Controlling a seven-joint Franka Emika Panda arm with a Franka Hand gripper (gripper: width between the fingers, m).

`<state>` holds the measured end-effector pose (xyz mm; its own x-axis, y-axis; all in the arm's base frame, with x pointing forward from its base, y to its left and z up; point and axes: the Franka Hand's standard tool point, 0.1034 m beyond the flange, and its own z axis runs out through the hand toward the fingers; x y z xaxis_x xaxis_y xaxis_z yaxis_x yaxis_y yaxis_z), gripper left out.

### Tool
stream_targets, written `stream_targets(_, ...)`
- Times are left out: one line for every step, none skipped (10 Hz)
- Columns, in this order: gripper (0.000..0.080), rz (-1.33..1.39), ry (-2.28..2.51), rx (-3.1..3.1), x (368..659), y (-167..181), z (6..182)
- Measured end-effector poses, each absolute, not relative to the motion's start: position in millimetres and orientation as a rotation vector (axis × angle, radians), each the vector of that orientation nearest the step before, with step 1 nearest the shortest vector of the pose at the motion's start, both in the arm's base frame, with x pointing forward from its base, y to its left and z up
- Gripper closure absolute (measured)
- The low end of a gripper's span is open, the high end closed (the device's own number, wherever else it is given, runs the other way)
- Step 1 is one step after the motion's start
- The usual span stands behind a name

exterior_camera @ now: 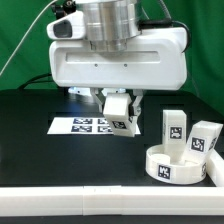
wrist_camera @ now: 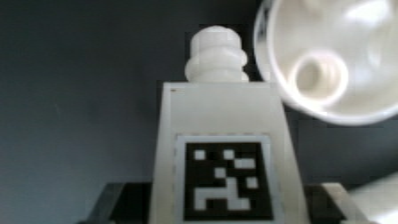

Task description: Assemble stool

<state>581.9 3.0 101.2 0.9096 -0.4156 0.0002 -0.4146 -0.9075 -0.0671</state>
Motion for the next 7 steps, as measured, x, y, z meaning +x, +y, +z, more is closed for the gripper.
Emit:
stream_targets(0.0462, -0.157, 0.592, -3.035, 585, 12, 102.6)
stream_targets(0.0462, -0.242, 0.541, -3.049, 587, 20, 106.5)
stream_targets(0.0462, -0.362, 0.553, -3.033, 593, 26, 112.3)
stream_targets(0.0462, -0.467, 0.555, -3.021, 593, 27, 114.3)
stream_targets(0.0462, -0.550, 0.540, -3.020, 591, 28, 110.7)
stream_targets(0.0462, -0.544, 0.534, -3.024, 590, 29, 108.6)
stream_targets(0.0462, -0.567, 0.515, -3.024, 591, 30, 109.9)
